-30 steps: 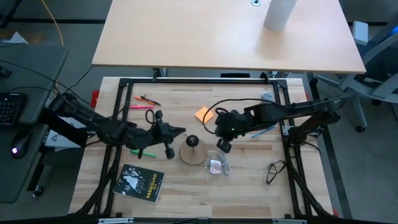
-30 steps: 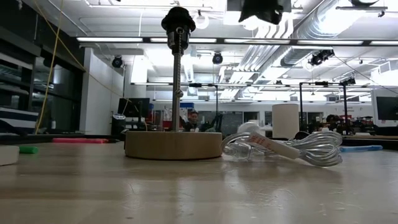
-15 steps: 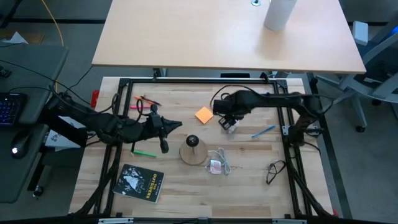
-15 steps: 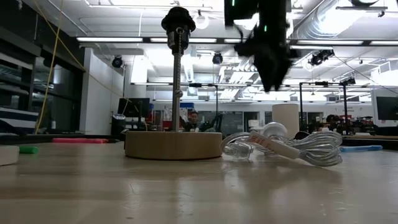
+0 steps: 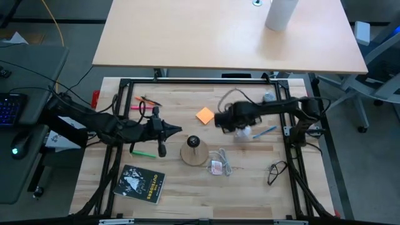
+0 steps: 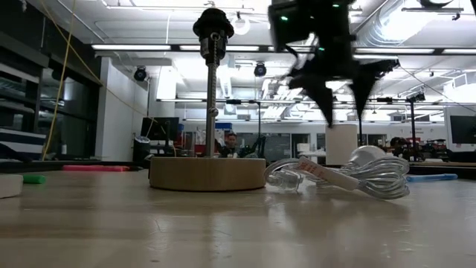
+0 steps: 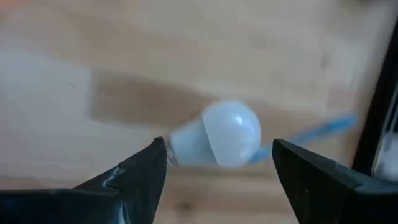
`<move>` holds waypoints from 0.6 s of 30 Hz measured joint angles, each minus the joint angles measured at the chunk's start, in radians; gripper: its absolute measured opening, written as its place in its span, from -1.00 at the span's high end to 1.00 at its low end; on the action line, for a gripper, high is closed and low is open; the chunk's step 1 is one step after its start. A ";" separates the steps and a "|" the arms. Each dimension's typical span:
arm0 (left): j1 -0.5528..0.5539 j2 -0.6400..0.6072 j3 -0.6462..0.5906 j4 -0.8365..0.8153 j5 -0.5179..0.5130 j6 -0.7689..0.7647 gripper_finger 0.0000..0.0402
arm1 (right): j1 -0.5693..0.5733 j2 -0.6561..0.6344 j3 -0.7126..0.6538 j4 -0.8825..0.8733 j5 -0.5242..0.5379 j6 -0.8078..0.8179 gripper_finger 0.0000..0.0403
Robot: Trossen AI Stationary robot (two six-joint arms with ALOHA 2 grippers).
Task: Screw lightbulb
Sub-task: Insert the white lightbulb into the lamp
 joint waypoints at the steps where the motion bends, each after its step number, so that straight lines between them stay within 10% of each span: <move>1: 0.000 -0.007 0.000 -0.013 0.000 -0.001 1.00 | 0.022 -0.024 -0.047 0.033 -0.028 0.044 -0.41; 7: 0.000 -0.052 0.000 -0.060 -0.001 0.000 1.00 | 0.119 -0.184 -0.230 0.328 -0.178 -0.057 -0.41; 18: 0.002 -0.070 0.000 -0.112 -0.004 -0.009 1.00 | 0.131 -0.143 -0.173 0.191 -0.247 -0.782 -0.41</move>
